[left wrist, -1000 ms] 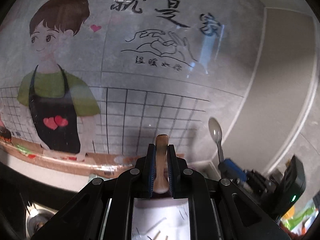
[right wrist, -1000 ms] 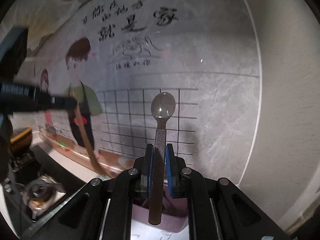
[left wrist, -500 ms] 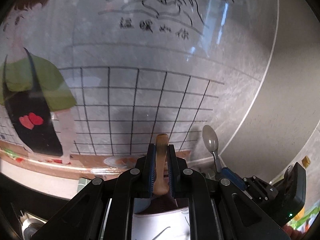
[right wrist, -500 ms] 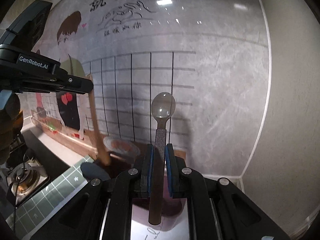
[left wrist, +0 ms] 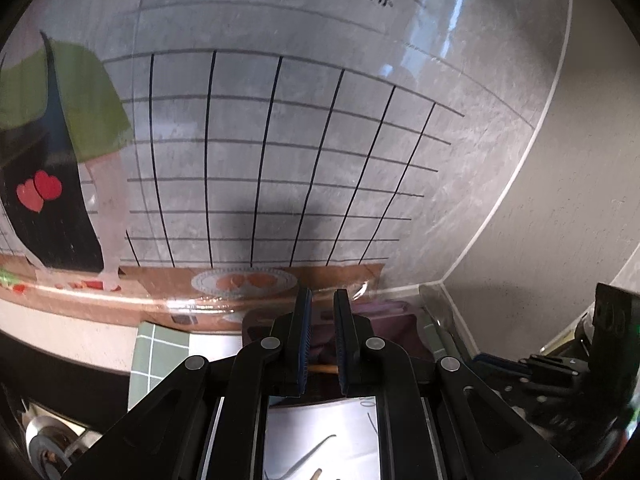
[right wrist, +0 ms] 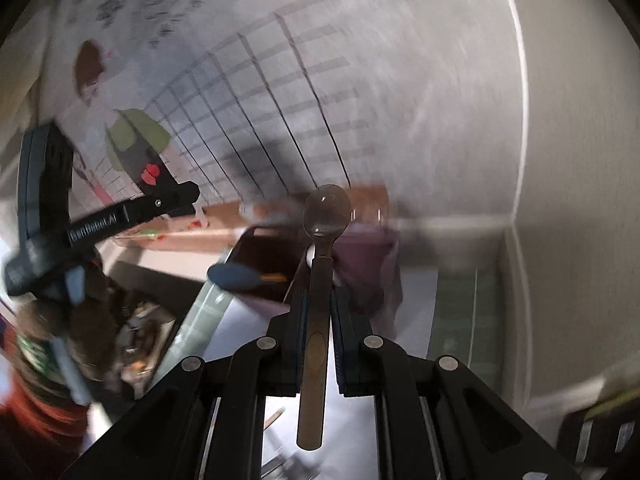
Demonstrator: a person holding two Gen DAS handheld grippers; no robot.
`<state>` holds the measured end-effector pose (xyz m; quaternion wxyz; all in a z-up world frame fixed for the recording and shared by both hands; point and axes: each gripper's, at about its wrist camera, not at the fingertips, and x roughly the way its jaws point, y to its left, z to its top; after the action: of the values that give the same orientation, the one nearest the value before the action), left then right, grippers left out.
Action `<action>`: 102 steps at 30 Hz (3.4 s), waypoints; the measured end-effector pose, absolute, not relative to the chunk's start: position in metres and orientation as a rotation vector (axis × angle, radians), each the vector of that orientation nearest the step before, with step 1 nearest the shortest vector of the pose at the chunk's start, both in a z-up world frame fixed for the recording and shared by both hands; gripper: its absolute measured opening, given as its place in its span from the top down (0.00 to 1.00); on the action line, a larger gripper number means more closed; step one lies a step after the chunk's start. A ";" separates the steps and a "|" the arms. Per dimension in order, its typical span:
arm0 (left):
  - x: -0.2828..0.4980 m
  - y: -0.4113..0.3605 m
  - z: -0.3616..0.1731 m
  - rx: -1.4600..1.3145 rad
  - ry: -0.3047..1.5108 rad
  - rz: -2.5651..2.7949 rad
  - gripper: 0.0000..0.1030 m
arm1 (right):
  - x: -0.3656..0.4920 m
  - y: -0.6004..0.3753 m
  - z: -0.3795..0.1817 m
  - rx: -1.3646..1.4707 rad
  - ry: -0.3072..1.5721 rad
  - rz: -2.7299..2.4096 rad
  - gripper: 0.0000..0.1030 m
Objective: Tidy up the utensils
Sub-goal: 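Carry both held spoons up over the purple caddy, then lower the dark spoon into the caddy with the right tool while the left tool releases the wooden spoon, then move both tools down to the chopsticks on the mat and grasp one chopstick each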
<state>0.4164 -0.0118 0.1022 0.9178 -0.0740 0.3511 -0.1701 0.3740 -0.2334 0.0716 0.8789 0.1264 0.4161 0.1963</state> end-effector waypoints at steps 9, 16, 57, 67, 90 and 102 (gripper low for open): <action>0.398 -0.007 0.093 -0.198 0.752 -0.344 0.89 | 0.410 -0.251 0.054 0.572 1.172 0.429 0.89; 0.365 0.011 0.078 -0.229 0.786 -0.315 0.88 | 0.436 -0.227 0.027 0.491 1.265 0.335 0.88; 0.298 0.055 -0.006 -0.273 0.949 -0.246 0.85 | 0.422 -0.170 0.076 -0.068 0.719 0.369 0.81; 0.275 0.063 -0.027 -0.262 1.022 -0.228 0.69 | 0.354 -0.182 0.079 -0.087 0.767 0.443 0.66; 0.196 0.130 -0.028 -0.268 0.990 -0.046 0.65 | 0.251 -0.027 -0.052 -0.300 1.058 0.834 0.64; 0.182 0.131 -0.023 -0.240 0.950 -0.002 0.61 | 0.256 -0.003 -0.073 -0.431 1.066 0.785 0.66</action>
<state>0.1823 0.1308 -0.0226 0.8823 -0.1154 0.4562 -0.0011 0.2562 -0.0033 -0.0735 0.7675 -0.1985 0.4909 0.3614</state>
